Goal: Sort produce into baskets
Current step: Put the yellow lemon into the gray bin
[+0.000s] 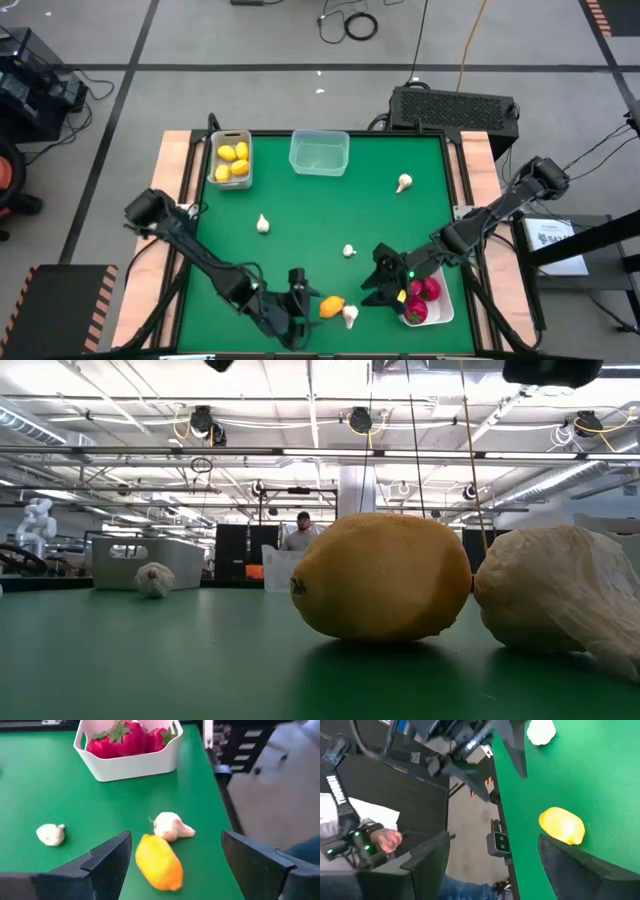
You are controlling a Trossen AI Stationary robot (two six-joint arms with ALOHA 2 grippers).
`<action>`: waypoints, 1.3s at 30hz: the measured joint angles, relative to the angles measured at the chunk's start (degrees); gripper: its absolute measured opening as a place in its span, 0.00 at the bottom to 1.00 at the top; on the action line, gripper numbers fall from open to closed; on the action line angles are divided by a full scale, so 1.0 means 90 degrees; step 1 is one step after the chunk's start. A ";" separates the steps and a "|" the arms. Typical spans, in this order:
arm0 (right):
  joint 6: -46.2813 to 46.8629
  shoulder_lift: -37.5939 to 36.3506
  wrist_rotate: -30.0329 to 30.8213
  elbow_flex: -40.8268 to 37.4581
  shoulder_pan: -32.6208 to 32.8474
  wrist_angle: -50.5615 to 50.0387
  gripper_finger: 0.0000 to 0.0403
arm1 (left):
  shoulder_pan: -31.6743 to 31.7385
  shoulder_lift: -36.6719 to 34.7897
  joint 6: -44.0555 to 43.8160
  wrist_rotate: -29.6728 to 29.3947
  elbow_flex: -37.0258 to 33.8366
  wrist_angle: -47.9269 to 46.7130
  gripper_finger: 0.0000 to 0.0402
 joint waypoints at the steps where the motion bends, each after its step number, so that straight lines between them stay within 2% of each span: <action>1: 0.0002 0.0017 0.0037 0.0000 0.0027 0.0023 0.73 | 0.0023 0.0142 0.0037 -0.0062 0.0160 -0.0118 0.78; 3: -0.0031 0.0027 0.0040 0.0002 0.0036 -0.0008 0.73 | 0.0111 0.0371 -0.0040 -0.0075 0.0429 -0.0255 0.78; 8: -0.0272 0.0027 -0.0343 0.0002 -0.0027 -0.0357 0.73 | 0.0382 0.0579 -0.0440 -0.0098 0.0504 -0.0325 0.78; 15: -0.0736 0.0027 -0.0859 0.0002 -0.0025 -0.1203 0.73 | 0.0501 0.1081 -0.1020 0.0412 0.0503 -0.0285 0.78; 23: -0.1393 0.0024 -0.0903 0.0002 -0.0114 -0.2076 0.73 | 0.0489 0.1444 -0.1521 0.0349 0.0502 -0.0048 0.78; 29: -0.1828 0.0024 -0.0931 0.0002 -0.0279 -0.2206 0.73 | 0.0487 0.1627 -0.1688 0.0315 0.0497 -0.0041 0.78; 34: -0.2099 0.0022 -0.1335 0.0002 -0.0443 -0.2239 0.73 | 0.0489 0.1757 -0.1771 0.0317 0.0497 -0.0036 0.78; 39: -0.2302 0.0022 -0.1442 0.0002 -0.0590 -0.2327 0.73 | 0.0516 0.1757 -0.1853 0.0280 0.0497 -0.0092 0.78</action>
